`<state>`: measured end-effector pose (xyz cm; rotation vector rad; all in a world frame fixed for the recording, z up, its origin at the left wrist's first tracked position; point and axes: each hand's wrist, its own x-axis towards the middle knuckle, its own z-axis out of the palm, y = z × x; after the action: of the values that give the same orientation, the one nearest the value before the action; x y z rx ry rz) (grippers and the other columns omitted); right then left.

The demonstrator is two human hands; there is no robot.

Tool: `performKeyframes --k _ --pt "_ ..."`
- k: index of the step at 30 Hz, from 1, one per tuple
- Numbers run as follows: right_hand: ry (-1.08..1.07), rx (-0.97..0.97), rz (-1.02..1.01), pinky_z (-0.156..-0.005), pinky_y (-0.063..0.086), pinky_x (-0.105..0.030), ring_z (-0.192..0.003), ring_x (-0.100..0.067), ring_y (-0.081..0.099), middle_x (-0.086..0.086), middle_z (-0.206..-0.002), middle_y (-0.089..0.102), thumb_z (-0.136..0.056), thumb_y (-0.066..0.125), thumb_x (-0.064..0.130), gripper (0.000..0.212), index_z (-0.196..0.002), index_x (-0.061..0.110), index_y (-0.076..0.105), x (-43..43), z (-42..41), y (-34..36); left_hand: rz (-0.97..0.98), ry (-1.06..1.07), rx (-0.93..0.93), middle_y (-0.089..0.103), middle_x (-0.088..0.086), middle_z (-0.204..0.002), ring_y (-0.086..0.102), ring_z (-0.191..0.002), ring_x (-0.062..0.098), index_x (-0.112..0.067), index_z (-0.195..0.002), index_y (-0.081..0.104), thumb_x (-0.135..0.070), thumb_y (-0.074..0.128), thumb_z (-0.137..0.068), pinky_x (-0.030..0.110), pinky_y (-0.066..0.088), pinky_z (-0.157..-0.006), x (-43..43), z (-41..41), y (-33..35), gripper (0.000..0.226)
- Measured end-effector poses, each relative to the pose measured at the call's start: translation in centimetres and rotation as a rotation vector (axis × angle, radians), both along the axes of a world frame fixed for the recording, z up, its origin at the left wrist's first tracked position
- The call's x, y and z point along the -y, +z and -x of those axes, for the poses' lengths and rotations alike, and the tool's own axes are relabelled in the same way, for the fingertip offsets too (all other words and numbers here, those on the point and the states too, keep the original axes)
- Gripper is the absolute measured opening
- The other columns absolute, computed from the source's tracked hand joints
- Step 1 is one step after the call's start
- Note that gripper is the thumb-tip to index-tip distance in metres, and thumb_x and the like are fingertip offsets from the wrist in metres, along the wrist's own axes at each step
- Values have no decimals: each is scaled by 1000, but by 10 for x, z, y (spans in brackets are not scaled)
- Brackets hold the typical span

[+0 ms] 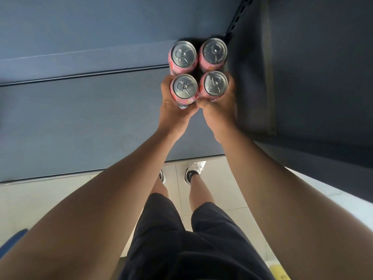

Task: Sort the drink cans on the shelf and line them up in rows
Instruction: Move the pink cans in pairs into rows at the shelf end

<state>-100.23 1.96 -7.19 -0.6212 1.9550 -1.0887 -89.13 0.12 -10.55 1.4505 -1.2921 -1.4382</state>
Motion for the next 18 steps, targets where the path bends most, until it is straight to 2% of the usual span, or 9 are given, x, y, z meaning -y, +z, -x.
performKeyframes --k 2,4,7,10,13,16,18 --pt "-14 16 -8 -86 57 -33 -97 -11 66 0 -109 67 -60 70 -5 63 -116 16 54 0 0 2 -1 7 -22 56 2 -112 57 -99 11 -20 -116 35 1 86 -68 26 51 -82 -1 4 -2 73" --pt "-52 59 -16 -86 56 -28 -99 -11 66 -1 -112 67 -62 69 -9 64 -119 15 53 1 1 3 -2 7 -35 52 3 -113 55 -98 9 -12 -119 31 5 83 -71 24 49 -83 -4 8 -5 72" --pt "-26 66 -21 -89 56 -35 -101 -10 65 -1 -113 65 -62 70 -7 64 -120 15 52 2 3 5 -32 0 -49 50 10 -121 54 -104 12 -5 -125 29 3 80 -74 28 50 -88 -5 9 -8 73" --pt "12 59 -15 -88 56 -35 -99 -10 64 -1 -110 65 -62 70 -3 60 -116 16 52 1 5 8 -55 2 -45 49 19 -128 55 -109 16 -3 -128 29 -5 81 -74 33 51 -93 -6 7 -8 75" --pt "55 33 -19 -85 57 -39 -95 -12 65 -1 -103 65 -60 69 -2 54 -106 21 52 2 6 11 -88 -22 -23 49 11 -127 54 -109 11 -2 -131 28 -6 82 -74 29 51 -93 -6 4 -5 78" --pt "57 -37 -4 -78 56 -51 -87 -18 65 -9 -96 68 -59 72 3 43 -95 20 55 0 7 8 -108 -58 17 54 1 -124 57 -111 12 -8 -133 32 -6 83 -73 41 53 -97 -5 -3 -3 78" --pt "52 -67 -22 -84 55 -51 -99 -21 65 -10 -108 65 -60 75 18 53 -108 20 53 -4 6 6 -122 -77 50 57 -8 -118 59 -109 11 -12 -132 35 -5 81 -73 45 53 -97 -6 -7 1 75"
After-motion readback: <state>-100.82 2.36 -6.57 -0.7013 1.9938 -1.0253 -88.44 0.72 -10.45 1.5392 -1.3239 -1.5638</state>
